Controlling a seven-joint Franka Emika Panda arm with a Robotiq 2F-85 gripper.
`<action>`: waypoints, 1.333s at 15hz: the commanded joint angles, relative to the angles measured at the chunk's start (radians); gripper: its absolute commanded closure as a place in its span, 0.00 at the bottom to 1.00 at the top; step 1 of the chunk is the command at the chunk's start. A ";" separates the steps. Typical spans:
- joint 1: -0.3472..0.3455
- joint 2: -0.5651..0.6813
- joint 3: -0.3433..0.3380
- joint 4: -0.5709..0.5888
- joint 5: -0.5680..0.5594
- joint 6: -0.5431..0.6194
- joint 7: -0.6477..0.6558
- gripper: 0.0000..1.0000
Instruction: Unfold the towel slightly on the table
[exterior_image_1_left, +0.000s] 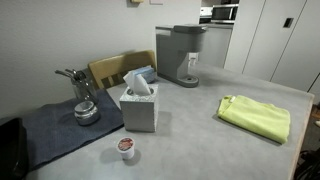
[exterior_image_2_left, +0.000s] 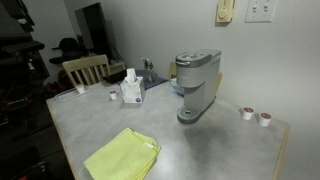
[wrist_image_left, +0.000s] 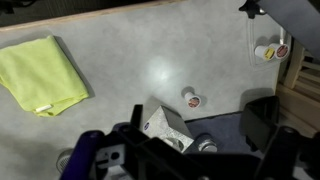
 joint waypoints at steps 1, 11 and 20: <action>-0.028 -0.002 -0.038 -0.056 -0.006 0.015 -0.021 0.00; -0.010 0.041 -0.268 -0.084 0.018 -0.118 -0.398 0.00; -0.039 0.021 -0.278 -0.070 -0.017 -0.189 -0.453 0.00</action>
